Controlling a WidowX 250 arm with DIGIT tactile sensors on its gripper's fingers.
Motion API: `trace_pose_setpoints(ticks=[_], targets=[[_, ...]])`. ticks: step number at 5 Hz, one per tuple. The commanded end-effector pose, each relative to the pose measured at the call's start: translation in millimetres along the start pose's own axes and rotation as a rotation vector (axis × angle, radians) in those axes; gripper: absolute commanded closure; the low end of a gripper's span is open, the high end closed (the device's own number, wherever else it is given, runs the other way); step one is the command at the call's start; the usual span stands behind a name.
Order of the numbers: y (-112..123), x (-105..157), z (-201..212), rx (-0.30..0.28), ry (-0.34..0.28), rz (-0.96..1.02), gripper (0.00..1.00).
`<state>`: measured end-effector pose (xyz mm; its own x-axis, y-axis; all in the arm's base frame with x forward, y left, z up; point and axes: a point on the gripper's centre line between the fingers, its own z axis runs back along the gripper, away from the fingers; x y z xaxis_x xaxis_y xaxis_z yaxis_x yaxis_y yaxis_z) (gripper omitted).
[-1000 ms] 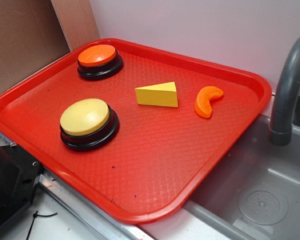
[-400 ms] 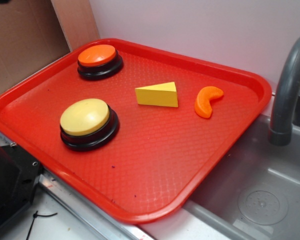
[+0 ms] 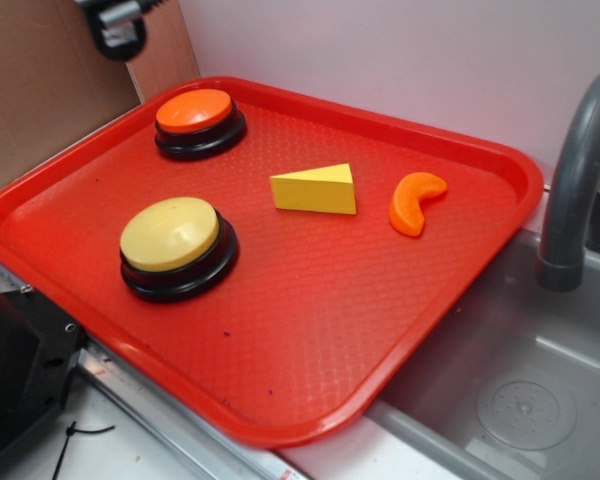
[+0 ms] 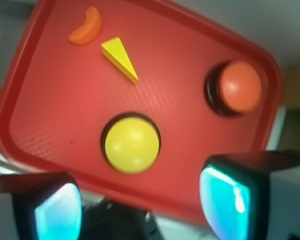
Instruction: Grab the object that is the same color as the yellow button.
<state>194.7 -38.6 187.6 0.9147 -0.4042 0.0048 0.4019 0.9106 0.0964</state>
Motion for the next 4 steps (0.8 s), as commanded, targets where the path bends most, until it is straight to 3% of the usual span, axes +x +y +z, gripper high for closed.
trace_pose_setpoints(ticks=[1,2,4], targets=[[-8.9,48.1,-36.3,0.077,-0.183,-0.124,0.0],[-6.0,70.2,-72.7,0.046,-0.196,-0.122,0.0],[-0.8,101.0,-125.3,-0.093,-0.216,-0.245,0.0]])
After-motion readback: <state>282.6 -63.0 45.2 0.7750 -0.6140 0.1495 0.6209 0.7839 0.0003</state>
